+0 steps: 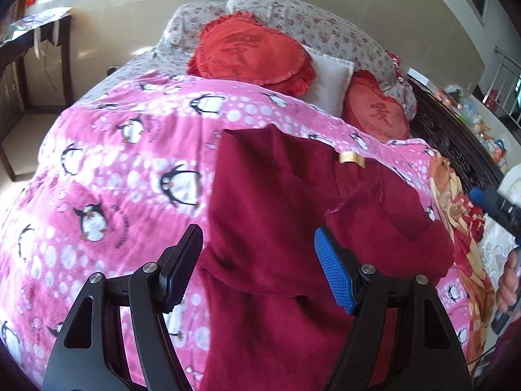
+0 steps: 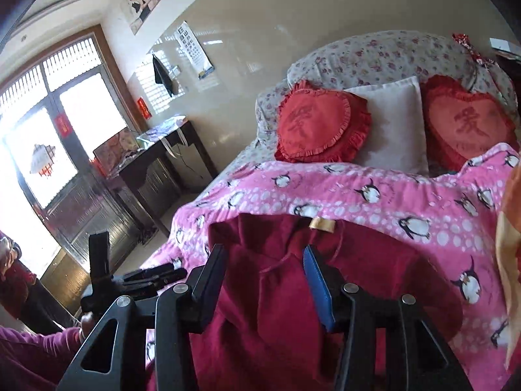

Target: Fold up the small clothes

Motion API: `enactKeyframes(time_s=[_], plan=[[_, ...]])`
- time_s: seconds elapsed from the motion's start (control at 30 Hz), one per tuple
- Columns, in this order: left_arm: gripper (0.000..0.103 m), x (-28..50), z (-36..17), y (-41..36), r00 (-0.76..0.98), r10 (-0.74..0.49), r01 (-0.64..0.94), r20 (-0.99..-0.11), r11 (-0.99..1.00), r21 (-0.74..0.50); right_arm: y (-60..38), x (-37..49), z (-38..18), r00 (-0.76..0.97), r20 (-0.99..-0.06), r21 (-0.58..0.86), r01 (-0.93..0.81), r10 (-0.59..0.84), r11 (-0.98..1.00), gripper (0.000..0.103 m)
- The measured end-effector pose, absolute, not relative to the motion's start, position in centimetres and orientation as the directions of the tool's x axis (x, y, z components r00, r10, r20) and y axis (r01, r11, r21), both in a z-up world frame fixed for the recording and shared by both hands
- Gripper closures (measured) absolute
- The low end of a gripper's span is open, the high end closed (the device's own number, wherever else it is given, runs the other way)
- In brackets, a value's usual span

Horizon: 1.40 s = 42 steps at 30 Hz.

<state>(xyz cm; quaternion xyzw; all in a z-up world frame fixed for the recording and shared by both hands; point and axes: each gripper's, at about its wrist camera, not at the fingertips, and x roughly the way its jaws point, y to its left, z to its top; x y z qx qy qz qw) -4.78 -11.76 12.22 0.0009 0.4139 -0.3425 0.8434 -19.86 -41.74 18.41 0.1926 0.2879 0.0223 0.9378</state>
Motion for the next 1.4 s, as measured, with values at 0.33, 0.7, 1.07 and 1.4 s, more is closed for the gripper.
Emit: enactKeyframes(time_s=[0.33, 0.7, 1.07, 1.4], plan=[[0.031, -5.1, 10.5, -23.1, 0.311, -0.61, 0.784, -0.729, 0.598, -0.166, -42.6, -24.9, 13.7, 0.8, -0.59, 0.384, 0.16, 0.108, 0.909, 0.056], [0.1, -3.8, 9.1, -27.1, 0.236, -0.578, 0.783, -0.781, 0.59, -0.199, -46.5, -29.6, 11.0, 0.805, -0.591, 0.473, 0.294, 0.052, 0.83, 0.056], [0.1, 0.9, 16.5, -17.0, 0.478, -0.579, 0.57, -0.661, 0.777, -0.268, -46.3, -28.6, 11.1, 0.758, -0.646, 0.319, 0.376, -0.091, 0.87, 0.056], [0.095, -1.0, 12.5, -18.3, 0.37, -0.546, 0.669, -0.751, 0.718, -0.192, -43.6, -26.5, 8.3, 0.628, -0.751, 0.035, 0.342, -0.201, 0.939, 0.055]])
